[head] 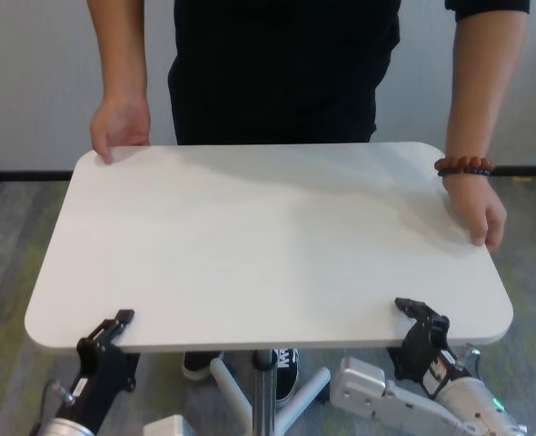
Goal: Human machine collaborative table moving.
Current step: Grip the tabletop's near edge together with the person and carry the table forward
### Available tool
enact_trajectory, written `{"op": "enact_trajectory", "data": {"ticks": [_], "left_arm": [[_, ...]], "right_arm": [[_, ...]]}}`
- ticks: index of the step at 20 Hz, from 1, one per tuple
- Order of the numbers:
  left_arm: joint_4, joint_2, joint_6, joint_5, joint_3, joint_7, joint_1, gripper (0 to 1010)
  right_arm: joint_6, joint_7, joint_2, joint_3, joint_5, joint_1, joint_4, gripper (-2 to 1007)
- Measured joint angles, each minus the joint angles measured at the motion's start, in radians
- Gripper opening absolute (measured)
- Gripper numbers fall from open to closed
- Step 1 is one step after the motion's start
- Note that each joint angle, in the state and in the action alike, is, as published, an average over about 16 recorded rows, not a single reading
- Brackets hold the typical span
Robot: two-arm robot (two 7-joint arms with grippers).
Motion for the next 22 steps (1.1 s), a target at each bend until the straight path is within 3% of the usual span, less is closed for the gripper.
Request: {"op": "enact_trajectory", "data": {"ticks": [22], "left_arm": [[0.061, -0.046, 0.024, -0.013, 0.004, -0.021, -0.089, 278]], "right_arm": [[-0.081, 0.044, -0.066, 0.04, -0.013, 0.091, 0.114, 380]]}}
